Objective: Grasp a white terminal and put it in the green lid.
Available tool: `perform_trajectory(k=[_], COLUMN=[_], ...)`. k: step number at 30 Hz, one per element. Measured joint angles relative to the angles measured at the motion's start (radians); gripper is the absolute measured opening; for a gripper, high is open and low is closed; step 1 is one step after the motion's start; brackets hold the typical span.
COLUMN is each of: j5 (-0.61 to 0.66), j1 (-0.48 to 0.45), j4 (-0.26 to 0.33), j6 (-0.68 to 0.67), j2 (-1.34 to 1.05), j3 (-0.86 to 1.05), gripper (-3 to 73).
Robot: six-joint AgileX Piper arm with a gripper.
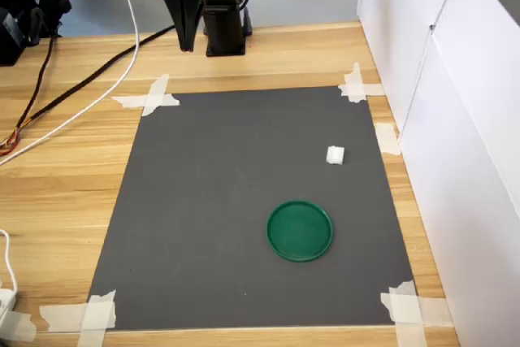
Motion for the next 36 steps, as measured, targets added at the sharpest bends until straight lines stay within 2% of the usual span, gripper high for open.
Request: perform_trajectory(k=[16, 21, 27, 36], j5=[0.093, 0.158, 0.215, 0.258], j1=[0.012, 0.124, 0.282, 0.427], j4=[0.000, 0.000, -0.028, -0.044], j6=[-0.035, -0.111, -0.151, -0.172], j2=[0.023, 0.106, 0.277, 0.516], j3=[-0.034, -0.141, -0.316, -0.559], gripper=[-2.1, -2.1, -2.1, -2.1])
